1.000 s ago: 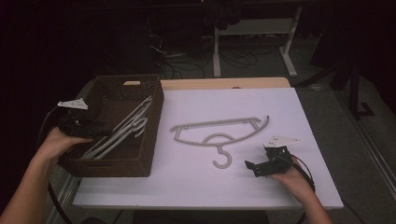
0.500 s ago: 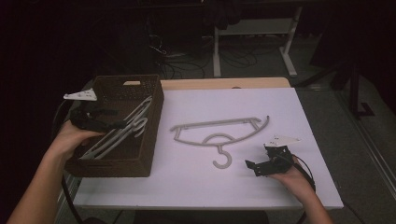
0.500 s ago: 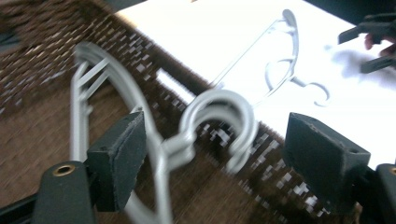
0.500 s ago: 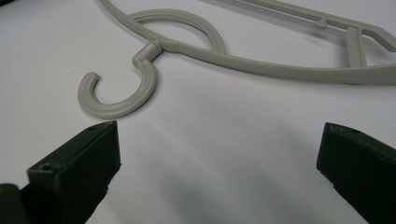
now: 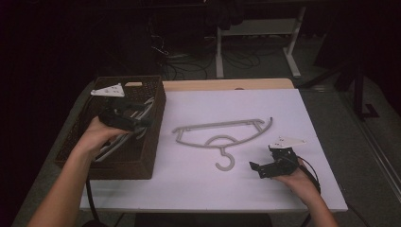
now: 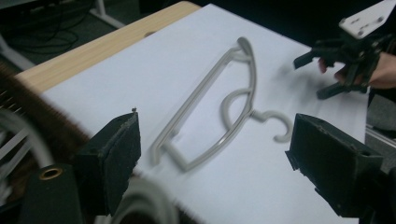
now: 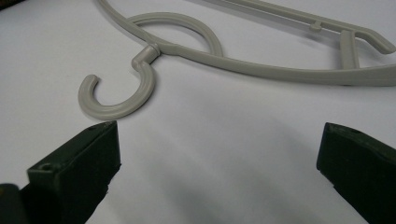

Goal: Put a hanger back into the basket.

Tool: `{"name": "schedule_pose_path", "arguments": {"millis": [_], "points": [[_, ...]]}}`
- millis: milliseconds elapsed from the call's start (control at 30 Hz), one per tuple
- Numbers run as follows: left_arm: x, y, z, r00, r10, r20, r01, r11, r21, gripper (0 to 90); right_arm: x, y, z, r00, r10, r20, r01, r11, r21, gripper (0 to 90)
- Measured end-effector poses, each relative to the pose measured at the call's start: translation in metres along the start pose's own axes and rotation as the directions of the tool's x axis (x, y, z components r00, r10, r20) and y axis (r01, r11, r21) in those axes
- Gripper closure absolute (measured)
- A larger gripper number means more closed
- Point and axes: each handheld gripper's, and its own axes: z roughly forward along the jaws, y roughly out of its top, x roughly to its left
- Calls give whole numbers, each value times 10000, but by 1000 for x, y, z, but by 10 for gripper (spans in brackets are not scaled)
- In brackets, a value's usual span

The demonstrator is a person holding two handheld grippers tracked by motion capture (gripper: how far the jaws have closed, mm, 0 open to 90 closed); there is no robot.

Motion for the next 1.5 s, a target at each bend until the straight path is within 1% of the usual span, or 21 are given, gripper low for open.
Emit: {"name": "schedule_pose_path", "arguments": {"millis": [133, 333, 400, 433, 467, 500, 600, 667, 767, 867, 967, 1000, 1033, 1100, 1167, 1200, 1233, 1267, 1333, 1433, 1500], "points": [[-14, 11, 18, 9995, 208, 251, -206, 9998, -77, 161, 0, 0, 1, 10000, 5, -11, -5, 10000, 24, 0], [-34, 24, 47, 9973, 483, 559, -486, 9988, 42, 170, 0, 0, 0, 10000, -3, -25, 3, 10000, -14, 0], [-39, 27, 57, 9966, 507, 648, -511, 9987, 58, 191, 0, 0, 0, 10000, 2, -34, -2, 10000, -11, 0], [-39, 27, 57, 9966, 507, 648, -511, 9987, 58, 207, 0, 0, 0, 10000, -9, -34, 9, 10000, -8, 0], [-43, 29, 66, 9966, 508, 655, -514, 9986, 84, 216, 0, 0, 0, 10000, -15, -40, 15, 10000, -5, 0], [-45, 30, 71, 9963, 489, 703, -498, 9987, 108, 233, 0, 0, 0, 10000, -15, -49, 15, 10000, -3, 0], [-51, 31, 85, 9959, 501, 749, -514, 9986, 151, 294, 0, 0, -1, 10000, -25, -61, 25, 10000, -9, 0], [-53, 31, 96, 9960, 508, 740, -527, 9983, 241, 352, 0, 0, -1, 10000, -27, -57, 27, 10000, -5, 0], [-54, 28, 112, 9964, 431, 734, -466, 9978, 470, 464, 0, 0, -1, 10000, -37, -55, 37, 10000, -28, 0], [-55, 23, 128, 9970, 460, 616, -507, 9958, 767, 586, 0, 0, -2, 10000, -52, -73, 51, 10000, -38, 0], [-54, 16, 143, 9976, 633, 274, -661, 9906, 1198, 710, -1, 0, -2, 10000, -43, -78, 43, 10000, -36, 0], [-53, 14, 147, 9979, 621, 170, -638, 9894, 1306, 749, -1, 0, -2, 10000, -44, -78, 43, 10000, -39, 0], [-52, 11, 152, 9977, 684, 37, -682, 9864, 1499, 779, -1, 0, -2, 10000, -43, -81, 43, 10000, -38, 0], [-49, 4, 162, 9972, 734, -118, -700, 9803, 1849, 845, -1, 0, -2, 9999, -63, -89, 63, 10000, -32, 0], [-46, -4, 173, 9979, 640, -88, -605, 9744, 2164, 899, 0, 0, -2, 9999, -85, -96, 85, 10000, -23, 0], [-44, -6, 177, 9982, 600, -74, -568, 9721, 2277, 900, 0, 0, -2, 9999, -93, -99, 93, 10000, -25, 0], [-44, -6, 177, 9982, 600, -74, -568, 9721, 2277, 900, 0, 0, -2, 9999, -93, -99, 93, 10000, -25, 0], [-42, -12, 184, 9982, 578, -152, -521, 9659, 2535, 900, 0, 0, -2, 9999, -91, -100, 91, 10000, -19, 0], [-39, -19, 192, 9984, 523, -192, -451, 9605, 2746, 900, 0, 1, -2, 9999, -100, -106, 99, 9999, -23, 0], [-34, -28, 201, 9983, 403, -431, -262, 9569, 2893, 900, 0, 0, -2, 9999, -103, -105, 102, 9999, -24, 0], [-31, -33, 205, 9972, 435, -607, -231, 9526, 3032, 900, -1, 0, -2, 9999, -96, -100, 96, 10000, -3, 0]]}}
